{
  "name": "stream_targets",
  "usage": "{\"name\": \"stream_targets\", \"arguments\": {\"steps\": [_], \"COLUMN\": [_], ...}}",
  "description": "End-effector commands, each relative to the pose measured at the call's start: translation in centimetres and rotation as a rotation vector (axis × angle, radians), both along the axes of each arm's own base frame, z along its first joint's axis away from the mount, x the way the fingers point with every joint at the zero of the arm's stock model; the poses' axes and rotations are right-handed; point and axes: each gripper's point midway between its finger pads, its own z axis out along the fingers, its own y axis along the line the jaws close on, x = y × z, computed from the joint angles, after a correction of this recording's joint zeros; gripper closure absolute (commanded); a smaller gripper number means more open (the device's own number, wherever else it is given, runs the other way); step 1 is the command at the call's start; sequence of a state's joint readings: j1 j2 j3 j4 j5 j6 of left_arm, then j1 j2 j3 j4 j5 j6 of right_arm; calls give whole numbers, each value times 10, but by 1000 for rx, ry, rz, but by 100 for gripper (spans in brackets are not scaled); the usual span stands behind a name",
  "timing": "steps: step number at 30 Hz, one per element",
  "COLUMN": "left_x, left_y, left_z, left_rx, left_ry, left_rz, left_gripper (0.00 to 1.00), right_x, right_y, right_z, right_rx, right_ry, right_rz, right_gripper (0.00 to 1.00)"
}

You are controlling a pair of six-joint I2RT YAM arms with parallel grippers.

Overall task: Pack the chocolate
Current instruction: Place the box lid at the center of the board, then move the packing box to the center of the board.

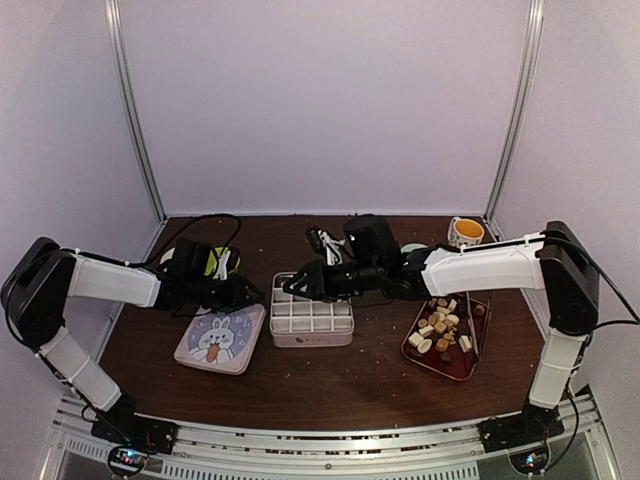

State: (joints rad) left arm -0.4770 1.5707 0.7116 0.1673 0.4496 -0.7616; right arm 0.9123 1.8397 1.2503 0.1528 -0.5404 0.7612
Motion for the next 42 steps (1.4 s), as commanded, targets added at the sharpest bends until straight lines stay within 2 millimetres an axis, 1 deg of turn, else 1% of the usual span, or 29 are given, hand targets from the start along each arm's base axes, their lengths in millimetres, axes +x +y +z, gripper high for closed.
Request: {"name": "stream_targets", "arguments": {"steps": [1, 5, 11, 14, 16, 18, 21, 23, 25, 26, 30, 32, 33, 34, 38, 40, 41, 42], "left_x": [4, 0, -7, -14, -19, -23, -28, -27, -24, -22, -15, -14, -13, -12, -7, -5, -3, -1], "left_y": [-4, 5, 38, 49, 48, 39, 15, 1, -8, -11, -21, -24, -26, -27, -27, -26, -25, -23], "left_z": [7, 17, 25, 28, 31, 36, 43, 41, 34, 30, 21, 17, 15, 11, 4, 0, -2, -4], "left_rx": [-34, 10, 220, 284, 289, 267, 217, 202, 212, 221, 235, 248, 256, 271, 325, 361, 385, 416], "left_ry": [-30, -64, -89, -109, -117, -132, -145, -133, -105, -92, -56, -39, -33, -23, -4, 12, 21, 24], "left_rz": [-5, 8, 46, 46, 32, 4, -47, -63, -61, -53, -43, -43, -46, -47, -50, -47, -45, -34], "left_gripper": [66, 64, 57, 51, 45, 40, 39, 39, 40, 41, 43, 44, 45, 47, 52, 53, 54, 54], "right_x": [-4, -1, -1, 3, 6, 13, 25, 32, 40, 42, 45, 45, 42, 42, 33, 29, 27, 25], "right_y": [9, 4, -9, -22, -36, -56, -94, -119, -150, -165, -225, -255, -265, -280, -325, -345, -352, -357], "right_z": [-3, -6, -13, -17, -22, -26, -34, -40, -46, -50, -50, -50, -51, -50, -49, -42, -42, -40], "right_rx": [4, -9, -57, -122, -186, -254, -350, -403, -475, -511, -624, -659, -666, -667, -669, -679, -684, -686], "right_ry": [7, 5, -27, -63, -85, -113, -152, -154, -147, -146, -152, -150, -148, -145, -135, -147, -150, -155], "right_rz": [39, 7, -26, -62, -104, -168, -286, -344, -426, -460, -592, -654, -673, -707, -817, -886, -905, -921], "right_gripper": [67, 66, 64, 63, 62, 61, 61, 60, 60, 60, 60, 60, 59, 59, 58, 56, 55, 51]}}
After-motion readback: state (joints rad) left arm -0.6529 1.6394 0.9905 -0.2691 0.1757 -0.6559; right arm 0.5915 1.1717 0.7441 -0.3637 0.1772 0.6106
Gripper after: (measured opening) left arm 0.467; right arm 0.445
